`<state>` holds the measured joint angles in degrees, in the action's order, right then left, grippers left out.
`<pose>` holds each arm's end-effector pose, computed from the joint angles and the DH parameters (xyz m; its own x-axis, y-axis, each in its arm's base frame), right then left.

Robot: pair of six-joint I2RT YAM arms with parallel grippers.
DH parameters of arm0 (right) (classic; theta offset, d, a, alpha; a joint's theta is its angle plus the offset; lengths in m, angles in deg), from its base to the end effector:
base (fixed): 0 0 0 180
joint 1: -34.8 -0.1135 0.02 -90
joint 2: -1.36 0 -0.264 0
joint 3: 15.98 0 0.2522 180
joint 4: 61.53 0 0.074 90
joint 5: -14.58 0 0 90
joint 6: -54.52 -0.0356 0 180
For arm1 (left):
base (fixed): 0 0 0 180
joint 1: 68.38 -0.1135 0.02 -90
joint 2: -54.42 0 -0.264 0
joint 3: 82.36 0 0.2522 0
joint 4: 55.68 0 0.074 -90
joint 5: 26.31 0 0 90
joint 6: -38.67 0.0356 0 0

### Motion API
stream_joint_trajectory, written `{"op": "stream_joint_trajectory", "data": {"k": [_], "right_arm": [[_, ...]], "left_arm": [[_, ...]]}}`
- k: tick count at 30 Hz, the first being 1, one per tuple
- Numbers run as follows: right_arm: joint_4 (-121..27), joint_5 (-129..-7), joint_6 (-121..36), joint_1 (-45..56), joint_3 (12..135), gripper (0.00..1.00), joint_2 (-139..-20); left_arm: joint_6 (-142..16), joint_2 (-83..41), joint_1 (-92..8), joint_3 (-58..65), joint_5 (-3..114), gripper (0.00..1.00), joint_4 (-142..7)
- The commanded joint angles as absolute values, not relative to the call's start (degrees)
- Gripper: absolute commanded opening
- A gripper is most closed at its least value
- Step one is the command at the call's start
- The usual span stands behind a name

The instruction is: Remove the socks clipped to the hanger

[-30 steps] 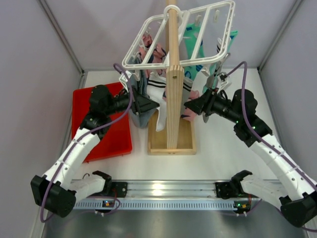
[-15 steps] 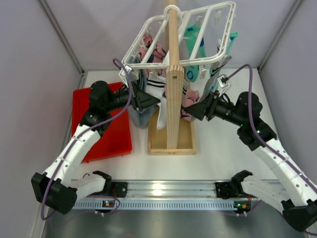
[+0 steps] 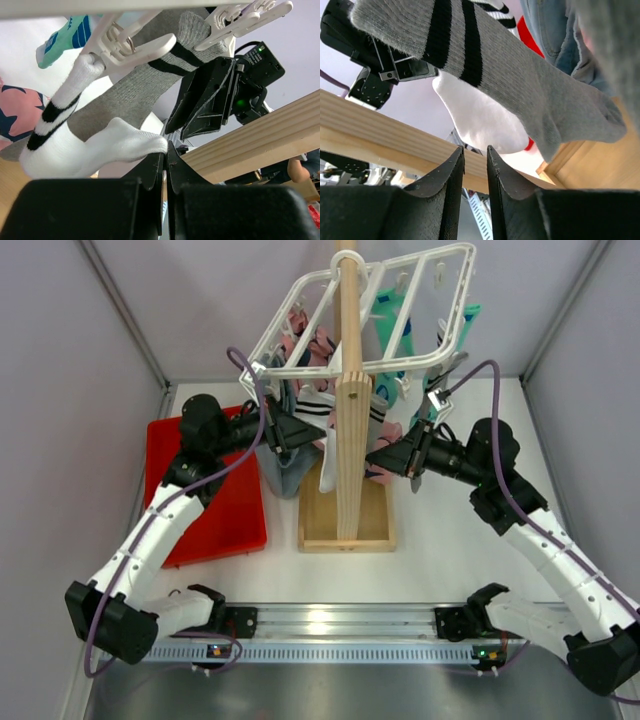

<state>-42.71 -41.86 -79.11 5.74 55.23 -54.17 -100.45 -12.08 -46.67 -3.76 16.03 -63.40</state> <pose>0.1800 0.1226 0.3936 -0.6469 0.2983 -0.7018 -0.6092 0.3515 0.7109 0.2309 -0.1203 0.4160 -0.6596 -0.2855 -0.6952 0.6648 0.2098 -0.7169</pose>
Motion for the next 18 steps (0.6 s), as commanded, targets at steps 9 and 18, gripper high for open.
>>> {"op": "stream_joint_trajectory", "data": {"k": [9, 18], "right_arm": [[-57.4, -39.0, -83.9, 3.5, 57.5, 0.37, -61.5], [-59.2, -37.7, -82.3, 2.6, 61.1, 0.65, -67.8]], "left_arm": [[-100.5, -12.7, -46.9, -2.2, 15.5, 0.00, -60.4], [-99.1, -12.2, -47.0, -4.7, 15.6, 0.00, -60.4]]}}
